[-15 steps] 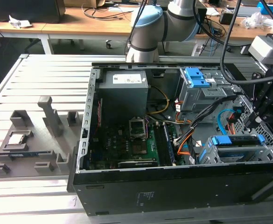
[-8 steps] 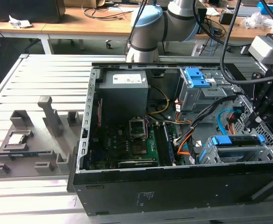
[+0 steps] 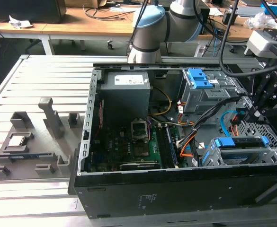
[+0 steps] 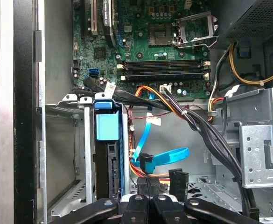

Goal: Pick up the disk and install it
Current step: 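Insert the first disk wire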

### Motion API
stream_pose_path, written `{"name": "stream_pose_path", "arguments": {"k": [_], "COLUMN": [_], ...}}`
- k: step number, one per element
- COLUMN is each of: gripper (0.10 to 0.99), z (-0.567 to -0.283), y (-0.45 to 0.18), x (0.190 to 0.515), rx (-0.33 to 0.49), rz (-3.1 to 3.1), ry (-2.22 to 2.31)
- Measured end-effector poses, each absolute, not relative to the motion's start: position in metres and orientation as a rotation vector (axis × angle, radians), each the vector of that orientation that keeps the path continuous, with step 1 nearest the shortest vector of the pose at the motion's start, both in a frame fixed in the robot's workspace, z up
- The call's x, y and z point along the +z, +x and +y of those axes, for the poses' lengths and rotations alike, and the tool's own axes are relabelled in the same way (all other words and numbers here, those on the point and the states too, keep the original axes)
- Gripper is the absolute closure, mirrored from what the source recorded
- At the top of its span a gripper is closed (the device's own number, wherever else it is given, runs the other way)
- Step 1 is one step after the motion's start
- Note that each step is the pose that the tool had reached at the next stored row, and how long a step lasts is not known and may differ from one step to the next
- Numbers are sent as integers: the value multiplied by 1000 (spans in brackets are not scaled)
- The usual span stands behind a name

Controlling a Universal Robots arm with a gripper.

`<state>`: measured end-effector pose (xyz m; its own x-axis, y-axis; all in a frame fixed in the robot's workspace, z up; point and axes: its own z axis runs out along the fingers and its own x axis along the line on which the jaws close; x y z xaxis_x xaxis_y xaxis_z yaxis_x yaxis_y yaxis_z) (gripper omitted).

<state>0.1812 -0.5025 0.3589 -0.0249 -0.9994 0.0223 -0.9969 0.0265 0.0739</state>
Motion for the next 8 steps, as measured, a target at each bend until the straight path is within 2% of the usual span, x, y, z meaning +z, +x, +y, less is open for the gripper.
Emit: {"name": "stream_pose_path", "arguments": {"k": [1,2,8], "gripper": [851,788,788], "z": [-502,-502,-491], "y": [181,181,181], "x": [359,359,379], "rx": [-57,-56,20], "rz": [-2201,-2200,-2169], "ry": [2145,2144,2108]}}
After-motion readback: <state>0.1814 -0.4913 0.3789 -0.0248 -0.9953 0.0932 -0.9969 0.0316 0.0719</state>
